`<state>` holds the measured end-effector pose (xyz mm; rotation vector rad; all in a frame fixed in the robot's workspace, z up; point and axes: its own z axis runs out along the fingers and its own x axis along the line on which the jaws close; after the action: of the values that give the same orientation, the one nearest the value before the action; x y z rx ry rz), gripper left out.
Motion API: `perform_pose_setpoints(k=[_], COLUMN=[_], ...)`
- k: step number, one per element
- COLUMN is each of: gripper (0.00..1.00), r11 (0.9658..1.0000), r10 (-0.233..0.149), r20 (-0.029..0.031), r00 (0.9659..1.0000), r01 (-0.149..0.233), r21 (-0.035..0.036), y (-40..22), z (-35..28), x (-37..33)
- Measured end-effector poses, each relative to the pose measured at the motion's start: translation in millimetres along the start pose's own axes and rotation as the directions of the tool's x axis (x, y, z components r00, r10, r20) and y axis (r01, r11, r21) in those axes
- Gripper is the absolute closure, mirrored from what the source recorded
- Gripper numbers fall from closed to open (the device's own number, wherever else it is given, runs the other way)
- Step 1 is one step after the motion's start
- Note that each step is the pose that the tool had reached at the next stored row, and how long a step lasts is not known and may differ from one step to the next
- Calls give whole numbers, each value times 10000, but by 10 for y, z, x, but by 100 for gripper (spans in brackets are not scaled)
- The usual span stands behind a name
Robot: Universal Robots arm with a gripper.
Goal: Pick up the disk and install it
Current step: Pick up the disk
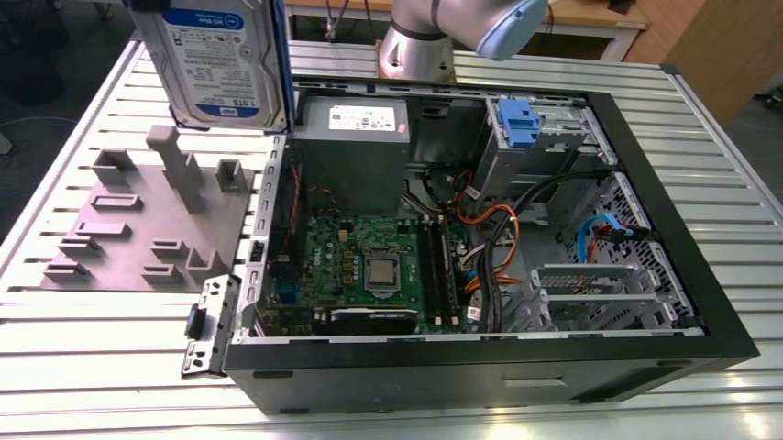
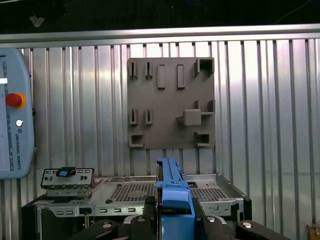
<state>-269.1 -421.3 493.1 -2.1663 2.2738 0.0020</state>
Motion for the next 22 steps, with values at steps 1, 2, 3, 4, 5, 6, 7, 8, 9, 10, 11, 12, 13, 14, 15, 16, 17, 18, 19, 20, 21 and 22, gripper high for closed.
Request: perform_pose_setpoints(k=[1,2,3,4,5,6,7,8,9,10,11,12,13,14,15,16,17,18,19,20,21,22], gripper=[64,64,64,64,64,64,64,64,64,64,64,64,64,64,64,64,64,64,64,64,64,64], r11=[10000,10000,10000,10000,10000,10000,10000,10000,10000,10000,10000,10000,10000,10000,10000,10000,10000,10000,10000,10000,10000,10000], r10=[0,0,0,0,0,0,0,0,0,0,0,0,0,1,1,2,0,0,0,0,0,-1], r20=[-3,-5,-6,-5,-5,-6,-5,-5,-5,-6,-7,-7,-8,-10,-15,-18,-18,-21,-23,-24,-24,-25], r00=[10000,10000,10000,10000,10000,10000,10000,10000,10000,10000,10000,10000,10000,10000,10000,10000,10000,10000,10000,10000,10000,10000], r01=[0,0,0,0,0,0,0,0,0,0,0,0,0,-1,-1,-2,0,0,0,0,0,1], r21=[0,-1,0,0,0,-1,0,0,0,-1,0,0,0,0,0,0,0,0,1,0,0,0], y=[-1,-2,-6,-13,-22,-32,-46,-60,-72,-79,-83,-88,-91,-93,-93,-93,-94,-94,-94,-94,-94,-94], z=[0,-1,0,1,1,2,2,3,3,3,3,4,4,4,4,4,4,4,4,4,4,4], x=[6,12,15,17,18,20,22,24,24,25,27,29,31,31,31,32,32,32,32,32,32,32])
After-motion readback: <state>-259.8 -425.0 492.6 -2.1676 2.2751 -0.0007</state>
